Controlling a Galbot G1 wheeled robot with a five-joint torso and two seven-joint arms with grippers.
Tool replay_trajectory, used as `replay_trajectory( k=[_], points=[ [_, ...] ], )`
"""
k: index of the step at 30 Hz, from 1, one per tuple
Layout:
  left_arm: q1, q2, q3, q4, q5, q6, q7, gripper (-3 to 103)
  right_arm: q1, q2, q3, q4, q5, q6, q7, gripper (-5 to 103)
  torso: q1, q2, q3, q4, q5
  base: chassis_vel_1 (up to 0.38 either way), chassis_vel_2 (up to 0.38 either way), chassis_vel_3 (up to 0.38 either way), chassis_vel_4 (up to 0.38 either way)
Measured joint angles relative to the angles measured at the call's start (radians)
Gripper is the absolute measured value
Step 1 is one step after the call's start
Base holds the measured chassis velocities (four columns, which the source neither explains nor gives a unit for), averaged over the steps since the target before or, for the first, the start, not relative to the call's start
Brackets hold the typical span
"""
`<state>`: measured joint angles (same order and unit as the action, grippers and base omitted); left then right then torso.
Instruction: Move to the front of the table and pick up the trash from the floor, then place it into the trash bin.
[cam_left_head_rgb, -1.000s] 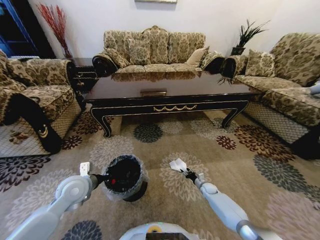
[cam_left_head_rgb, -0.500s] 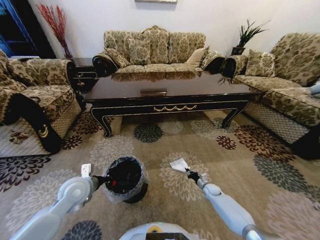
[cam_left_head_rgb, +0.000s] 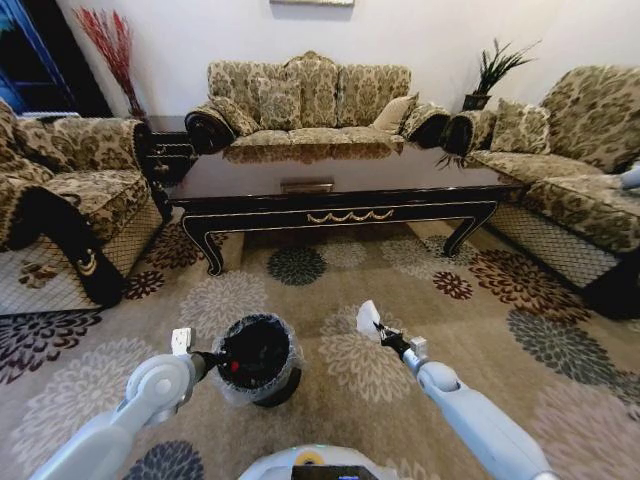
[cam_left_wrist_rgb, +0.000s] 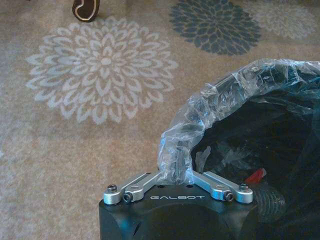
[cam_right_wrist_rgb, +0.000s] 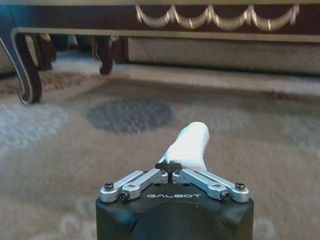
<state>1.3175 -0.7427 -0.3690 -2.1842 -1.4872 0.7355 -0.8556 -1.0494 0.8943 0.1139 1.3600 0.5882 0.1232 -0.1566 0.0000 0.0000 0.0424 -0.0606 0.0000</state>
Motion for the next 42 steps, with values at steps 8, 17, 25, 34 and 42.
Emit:
replay_trajectory(
  k=[8,17,25,34,42],
  points=[
    [-0.023,-0.016,0.014,0.009,0.015,0.0,0.0,0,-0.011,-0.094,0.005,0.236,0.057,-0.035,0.037,0,0.0,0.0,0.0,0.0001,0.0,0.0,0.0,0.0,0.0],
    [-0.119,-0.031,0.078,0.05,0.014,0.0,-0.008,0,-0.066,-0.199,0.065,0.517,0.123,-0.081,0.078,0,0.0,0.0,0.0,0.0,-0.0002,0.0,0.0,0.0,0.0],
    [-0.241,-0.022,0.198,0.096,-0.023,0.0,-0.034,0,-0.147,-0.242,0.136,0.751,0.163,-0.116,0.116,0,0.0,0.0,0.0,0.0003,-0.0002,0.0,0.0,0.0,0.0],
    [-0.484,-0.069,0.407,0.158,-0.099,0.0,-0.094,0,-0.217,-0.219,0.106,0.921,0.141,-0.167,0.143,0,0.0,0.0,0.0,-0.0002,0.0002,0.0,0.0,0.0,0.0],
    [-0.579,-0.108,0.502,0.217,-0.102,0.0,-0.1,0,-0.243,-0.231,0.087,0.935,0.122,-0.168,0.141,0,0.0,0.0,0.0,0.0003,0.0003,0.0,0.0,0.0,0.0]
  ],
)
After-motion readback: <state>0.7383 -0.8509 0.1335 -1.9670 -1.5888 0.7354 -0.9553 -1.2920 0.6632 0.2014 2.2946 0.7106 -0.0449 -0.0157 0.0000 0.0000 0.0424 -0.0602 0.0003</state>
